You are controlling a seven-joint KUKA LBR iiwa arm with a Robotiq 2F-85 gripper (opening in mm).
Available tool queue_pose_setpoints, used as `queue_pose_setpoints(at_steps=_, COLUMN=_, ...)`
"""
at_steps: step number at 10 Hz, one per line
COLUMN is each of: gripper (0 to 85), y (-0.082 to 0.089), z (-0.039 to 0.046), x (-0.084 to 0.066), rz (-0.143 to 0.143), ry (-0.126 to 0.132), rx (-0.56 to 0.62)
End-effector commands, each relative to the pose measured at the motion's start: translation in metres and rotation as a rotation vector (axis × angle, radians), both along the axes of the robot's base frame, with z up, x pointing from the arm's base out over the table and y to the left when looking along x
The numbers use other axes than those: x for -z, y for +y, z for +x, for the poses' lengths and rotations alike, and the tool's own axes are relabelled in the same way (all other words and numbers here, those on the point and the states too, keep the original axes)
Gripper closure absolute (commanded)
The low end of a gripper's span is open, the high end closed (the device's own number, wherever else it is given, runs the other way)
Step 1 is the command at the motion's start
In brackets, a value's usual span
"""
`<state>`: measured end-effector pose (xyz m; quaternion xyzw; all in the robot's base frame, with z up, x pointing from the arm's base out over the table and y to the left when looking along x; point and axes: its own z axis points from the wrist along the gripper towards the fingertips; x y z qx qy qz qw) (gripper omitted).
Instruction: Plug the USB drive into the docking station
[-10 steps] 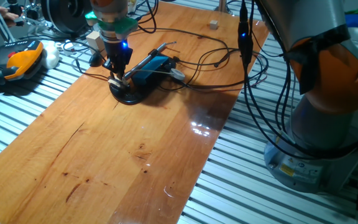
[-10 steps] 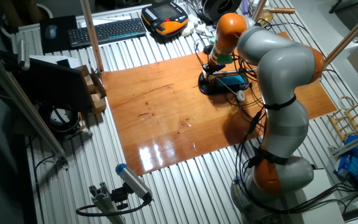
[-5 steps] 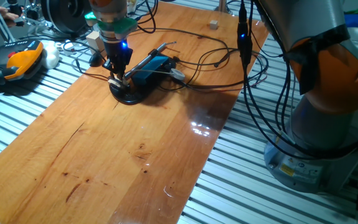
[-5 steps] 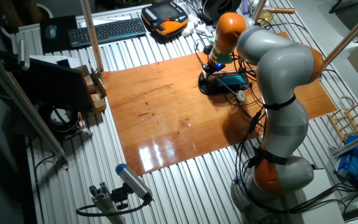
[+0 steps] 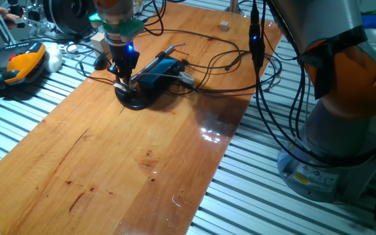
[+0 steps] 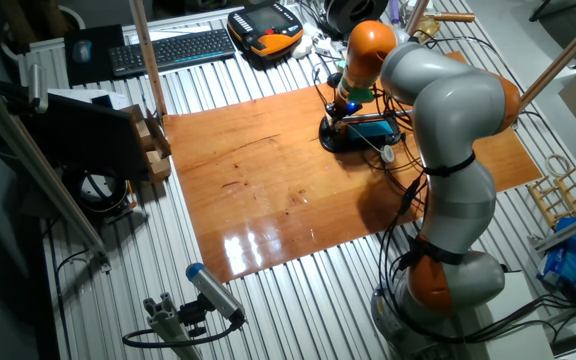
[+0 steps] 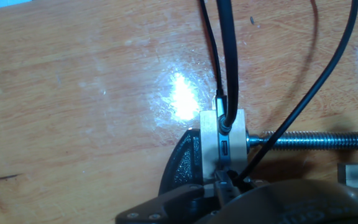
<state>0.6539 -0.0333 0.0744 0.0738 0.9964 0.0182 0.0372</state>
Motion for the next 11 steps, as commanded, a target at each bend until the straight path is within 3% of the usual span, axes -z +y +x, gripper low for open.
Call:
queue_pose_setpoints(at_steps=1, gripper=85.0, y=0.0001, z=0.0002, x=0.0001, rz=0.0, ry=-0.002, rx=0.0)
queue_pose_setpoints(at_steps=11, gripper=85.0, y=0.0009, z=0.0021, x=0.0045, rz=0.0, ry=-0.002, rx=0.002)
